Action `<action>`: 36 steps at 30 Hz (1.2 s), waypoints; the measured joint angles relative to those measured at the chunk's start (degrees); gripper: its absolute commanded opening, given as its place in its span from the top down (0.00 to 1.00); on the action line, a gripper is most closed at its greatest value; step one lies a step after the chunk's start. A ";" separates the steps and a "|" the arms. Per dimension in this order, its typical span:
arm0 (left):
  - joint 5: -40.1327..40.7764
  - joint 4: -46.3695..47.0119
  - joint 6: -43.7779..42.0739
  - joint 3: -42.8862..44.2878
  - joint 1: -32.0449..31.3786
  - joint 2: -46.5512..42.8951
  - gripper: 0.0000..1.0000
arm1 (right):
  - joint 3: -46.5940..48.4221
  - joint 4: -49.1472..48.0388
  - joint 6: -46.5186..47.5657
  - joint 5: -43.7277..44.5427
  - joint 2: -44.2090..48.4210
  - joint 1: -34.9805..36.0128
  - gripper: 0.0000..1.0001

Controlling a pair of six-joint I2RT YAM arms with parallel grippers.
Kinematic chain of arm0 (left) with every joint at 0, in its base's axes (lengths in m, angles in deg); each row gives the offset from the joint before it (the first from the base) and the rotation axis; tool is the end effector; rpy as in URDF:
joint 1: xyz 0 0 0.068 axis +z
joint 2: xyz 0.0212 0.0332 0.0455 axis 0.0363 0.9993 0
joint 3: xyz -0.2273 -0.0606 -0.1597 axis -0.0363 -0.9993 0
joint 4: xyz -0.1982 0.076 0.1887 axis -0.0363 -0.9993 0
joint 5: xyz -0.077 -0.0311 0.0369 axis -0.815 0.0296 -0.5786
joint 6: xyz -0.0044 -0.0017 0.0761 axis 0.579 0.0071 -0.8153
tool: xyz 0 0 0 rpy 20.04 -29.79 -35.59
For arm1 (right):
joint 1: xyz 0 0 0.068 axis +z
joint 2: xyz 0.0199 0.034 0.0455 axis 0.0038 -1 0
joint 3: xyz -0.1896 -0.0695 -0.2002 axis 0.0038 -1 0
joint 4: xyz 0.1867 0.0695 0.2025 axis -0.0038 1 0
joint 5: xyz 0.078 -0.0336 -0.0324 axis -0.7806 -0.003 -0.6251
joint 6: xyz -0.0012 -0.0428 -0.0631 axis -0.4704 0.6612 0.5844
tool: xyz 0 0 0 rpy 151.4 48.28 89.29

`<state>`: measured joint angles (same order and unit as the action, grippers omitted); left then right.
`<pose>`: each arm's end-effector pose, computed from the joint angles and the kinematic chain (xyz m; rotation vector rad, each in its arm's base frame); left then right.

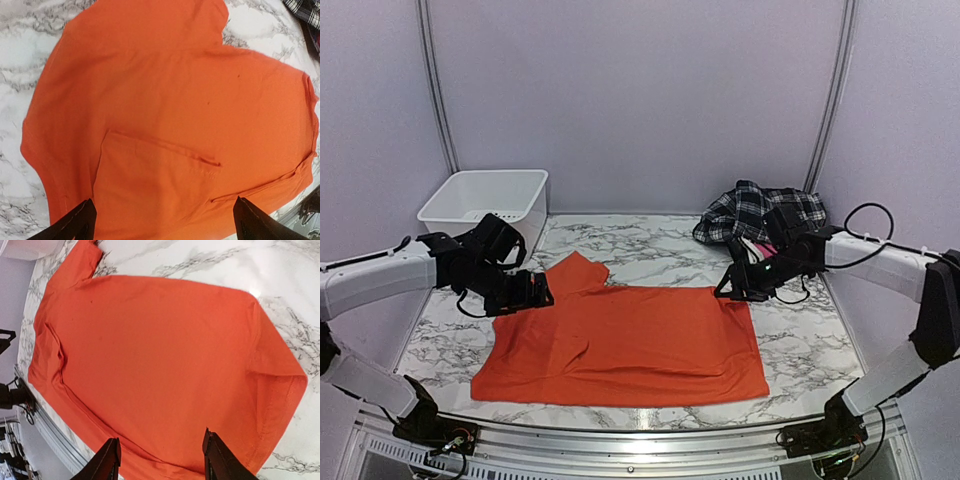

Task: Fold and stack the mixed laundry pile
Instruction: Pick up the 1/3-folded T-shirt from the center of the board.

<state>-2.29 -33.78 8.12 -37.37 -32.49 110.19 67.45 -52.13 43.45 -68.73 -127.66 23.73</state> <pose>0.2411 -0.1715 0.2135 -0.0230 2.6454 -0.5448 0.2741 0.1542 0.2114 -0.2870 2.6765 0.8751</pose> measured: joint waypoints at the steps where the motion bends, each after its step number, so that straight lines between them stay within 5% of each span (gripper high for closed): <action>1: 0.96 0.00 -0.35 2.27 0.00 1.29 0.01 | 2.10 0.37 0.76 0.70 -1.51 -0.57 0.51; 16: 5.99 0.76 -2.93 11.91 2.23 15.63 0.01 | 6.84 -2.16 0.98 1.62 -20.33 -1.46 0.58; 24: 5.90 1.07 -5.35 13.60 8.20 17.94 0.01 | 8.85 -2.29 3.32 5.88 -23.17 -8.74 0.58; 36: 4.83 0.68 -18.25 34.27 11.26 35.50 0.02 | 18.10 -1.29 9.75 7.21 -26.34 -12.52 0.48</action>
<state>2.54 -33.11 -10.13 -3.10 -21.23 145.68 85.55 -53.41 53.20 -61.52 -153.99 11.20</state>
